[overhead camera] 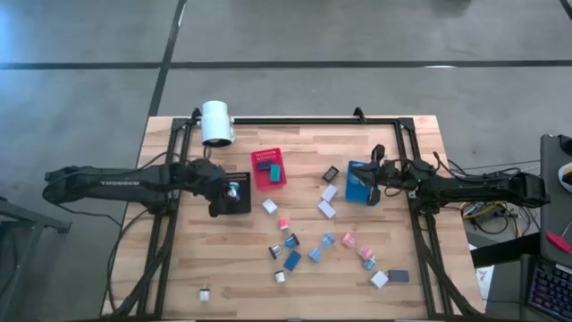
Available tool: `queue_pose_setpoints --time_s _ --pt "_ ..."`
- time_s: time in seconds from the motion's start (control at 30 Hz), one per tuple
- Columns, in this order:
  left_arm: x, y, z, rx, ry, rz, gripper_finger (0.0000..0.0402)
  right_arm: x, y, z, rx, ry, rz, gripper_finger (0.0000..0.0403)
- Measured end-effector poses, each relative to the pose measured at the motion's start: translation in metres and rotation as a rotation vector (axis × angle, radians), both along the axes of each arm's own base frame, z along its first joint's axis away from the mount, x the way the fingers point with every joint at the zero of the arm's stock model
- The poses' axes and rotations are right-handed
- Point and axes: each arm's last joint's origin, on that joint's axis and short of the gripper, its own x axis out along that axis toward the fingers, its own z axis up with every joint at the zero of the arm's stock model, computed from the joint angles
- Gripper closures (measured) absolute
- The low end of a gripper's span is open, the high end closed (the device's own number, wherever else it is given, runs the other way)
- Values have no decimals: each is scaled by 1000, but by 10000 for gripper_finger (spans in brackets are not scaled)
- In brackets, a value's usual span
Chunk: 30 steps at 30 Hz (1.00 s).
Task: Pick & Place Office items
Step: Put the violet charger adapter into the black bin
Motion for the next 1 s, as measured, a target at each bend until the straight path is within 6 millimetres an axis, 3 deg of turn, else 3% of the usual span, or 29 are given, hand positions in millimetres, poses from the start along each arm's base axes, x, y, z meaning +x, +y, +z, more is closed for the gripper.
queue_pose_setpoints --time_s 0.5,0.8,1.0 --pt "9 2 -27 -43 194 -1 264 0 0 0 -9 3 -2 394" --pt "13 3 -26 -19 204 12 262 0 0 0 -9 3 -3 394" --pt "14 4 -23 -12 199 15 180 0 0 0 -9 2 -2 394"
